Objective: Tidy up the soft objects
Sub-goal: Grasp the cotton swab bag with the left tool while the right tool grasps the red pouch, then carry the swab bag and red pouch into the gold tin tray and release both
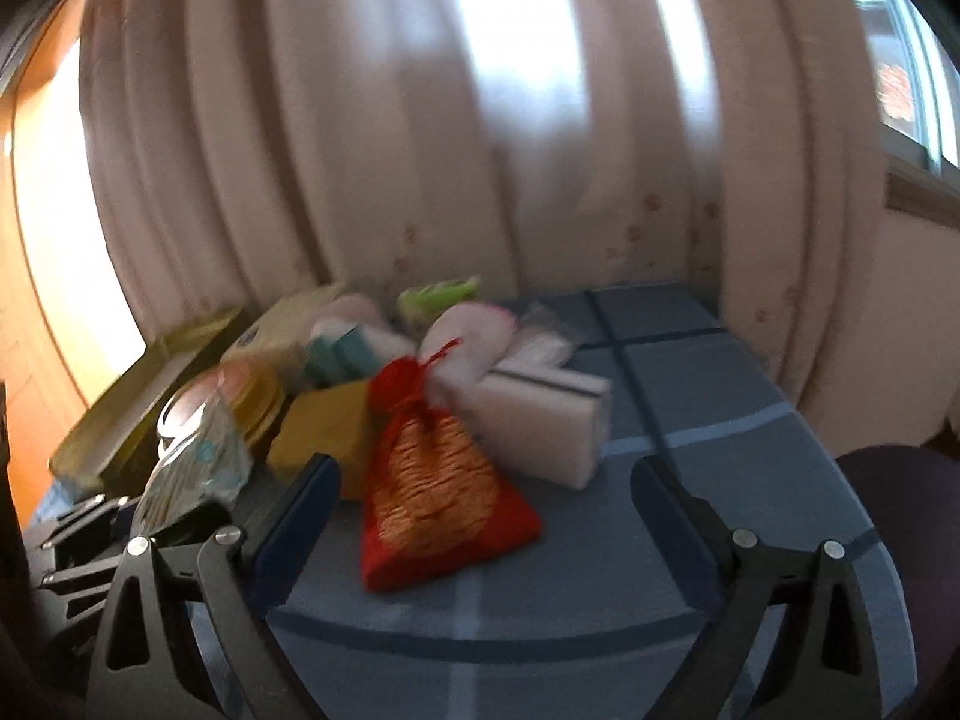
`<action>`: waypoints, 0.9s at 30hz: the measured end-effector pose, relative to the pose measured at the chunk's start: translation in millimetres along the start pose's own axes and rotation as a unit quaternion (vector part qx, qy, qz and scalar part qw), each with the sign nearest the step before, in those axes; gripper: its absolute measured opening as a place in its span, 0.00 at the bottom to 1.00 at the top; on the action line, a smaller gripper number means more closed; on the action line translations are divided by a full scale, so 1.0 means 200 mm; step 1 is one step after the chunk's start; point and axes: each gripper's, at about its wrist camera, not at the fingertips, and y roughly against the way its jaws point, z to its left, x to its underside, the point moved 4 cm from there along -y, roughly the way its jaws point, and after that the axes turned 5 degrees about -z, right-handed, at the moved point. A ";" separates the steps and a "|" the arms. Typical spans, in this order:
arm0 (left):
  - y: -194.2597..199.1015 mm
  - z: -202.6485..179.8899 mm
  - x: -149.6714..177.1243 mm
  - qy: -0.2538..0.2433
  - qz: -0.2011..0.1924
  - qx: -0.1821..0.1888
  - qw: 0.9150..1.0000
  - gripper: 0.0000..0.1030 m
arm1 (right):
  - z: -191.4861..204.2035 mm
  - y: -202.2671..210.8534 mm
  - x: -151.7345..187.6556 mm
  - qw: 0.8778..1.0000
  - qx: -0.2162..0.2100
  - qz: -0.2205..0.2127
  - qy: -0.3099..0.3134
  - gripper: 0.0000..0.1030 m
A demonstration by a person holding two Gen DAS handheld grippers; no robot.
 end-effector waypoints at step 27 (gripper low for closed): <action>-0.05 0.03 0.04 -0.006 0.005 -0.022 1.000 0.38 | 0.08 -0.26 0.05 0.991 -0.021 0.134 -0.002 0.31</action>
